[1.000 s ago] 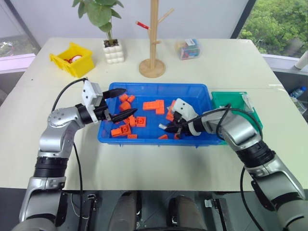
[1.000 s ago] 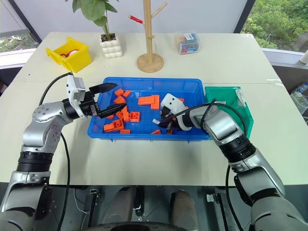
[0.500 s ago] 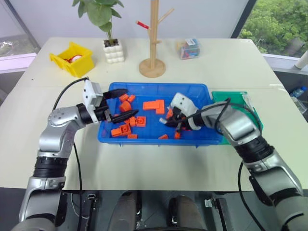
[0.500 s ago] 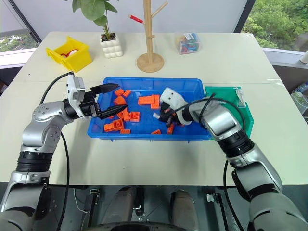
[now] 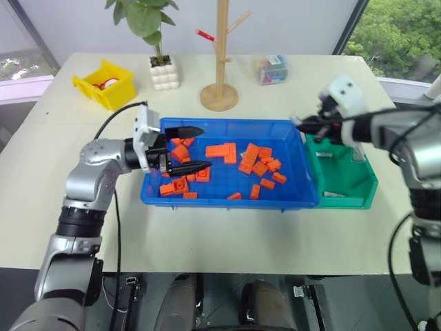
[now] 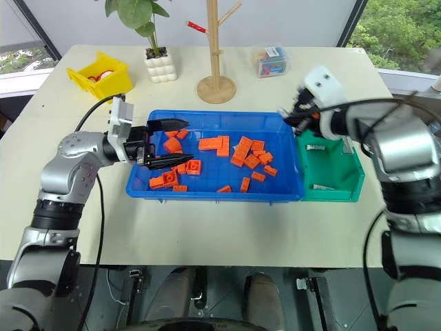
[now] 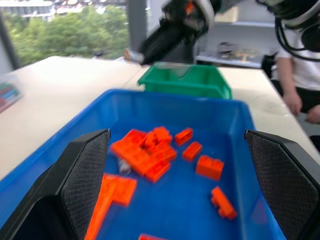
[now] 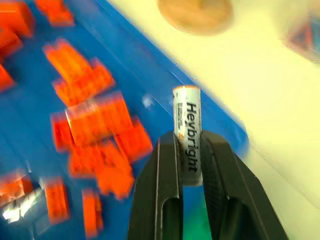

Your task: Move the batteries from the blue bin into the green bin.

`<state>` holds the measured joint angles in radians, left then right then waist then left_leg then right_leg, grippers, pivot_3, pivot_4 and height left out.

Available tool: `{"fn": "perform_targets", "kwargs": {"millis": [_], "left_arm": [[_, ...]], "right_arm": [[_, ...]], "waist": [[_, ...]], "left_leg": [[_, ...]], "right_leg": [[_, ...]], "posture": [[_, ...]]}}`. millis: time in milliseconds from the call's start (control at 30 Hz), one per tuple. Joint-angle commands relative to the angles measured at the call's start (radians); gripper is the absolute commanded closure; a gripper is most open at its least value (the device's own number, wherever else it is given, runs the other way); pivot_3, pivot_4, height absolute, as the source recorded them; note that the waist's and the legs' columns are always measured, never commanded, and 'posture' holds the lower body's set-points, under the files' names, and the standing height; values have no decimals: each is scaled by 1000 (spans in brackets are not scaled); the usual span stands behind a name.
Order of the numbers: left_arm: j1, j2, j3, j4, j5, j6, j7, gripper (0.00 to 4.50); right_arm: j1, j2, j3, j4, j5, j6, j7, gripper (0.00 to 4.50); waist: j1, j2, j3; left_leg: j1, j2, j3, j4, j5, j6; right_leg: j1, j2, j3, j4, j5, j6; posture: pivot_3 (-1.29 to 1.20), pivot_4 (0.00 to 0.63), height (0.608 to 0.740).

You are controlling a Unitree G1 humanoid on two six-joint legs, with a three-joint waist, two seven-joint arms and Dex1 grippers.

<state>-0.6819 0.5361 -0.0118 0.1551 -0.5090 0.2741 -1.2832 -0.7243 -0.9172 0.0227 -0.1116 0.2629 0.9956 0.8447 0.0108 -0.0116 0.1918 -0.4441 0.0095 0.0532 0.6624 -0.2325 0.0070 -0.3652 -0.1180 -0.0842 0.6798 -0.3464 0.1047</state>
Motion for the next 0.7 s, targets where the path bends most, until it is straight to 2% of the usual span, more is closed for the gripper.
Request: {"fn": "perform_targets", "kwargs": {"millis": [33,367,433,467,533,700], "left_arm": [[-56,-9,0,45,19,-41,-20,0],[-115,-49,12,225,95,-160,-6,0],[-110,-43,21,229,95,-164,4,0],[-107,-39,26,228,94,-163,8,0],[-95,-27,36,216,89,-157,16,0],[-67,-4,50,185,83,-141,28,0]], "right_arm": [[66,-54,-113,-68,15,21,-24,4455],[275,-44,-195,-66,21,-20,-82,4455],[285,-48,-193,-60,18,-36,-87,3442],[286,-50,-192,-56,18,-41,-88,3175],[282,-55,-188,-49,19,-51,-86,2151],[258,-98,-137,-7,-38,-135,-85,47]], "waist": [[0,0,0],[0,0,0],[0,0,0],[0,0,0],[0,0,0],[0,0,0]], "left_leg": [[0,0,0,0,0,0],[1,0,1,0,0,0],[1,0,1,0,0,0],[1,0,1,0,0,0],[1,0,0,0,0,0],[1,0,0,0,0,0]], "right_leg": [[0,0,0,0,0,0],[1,0,0,-1,0,0],[1,0,0,-1,0,0],[1,0,0,-1,0,0],[1,0,0,-1,0,0],[1,0,0,-1,0,0]], "posture": [[0,150,739],[0,150,739],[0,150,739],[0,150,739],[0,150,739],[0,150,739]]}}
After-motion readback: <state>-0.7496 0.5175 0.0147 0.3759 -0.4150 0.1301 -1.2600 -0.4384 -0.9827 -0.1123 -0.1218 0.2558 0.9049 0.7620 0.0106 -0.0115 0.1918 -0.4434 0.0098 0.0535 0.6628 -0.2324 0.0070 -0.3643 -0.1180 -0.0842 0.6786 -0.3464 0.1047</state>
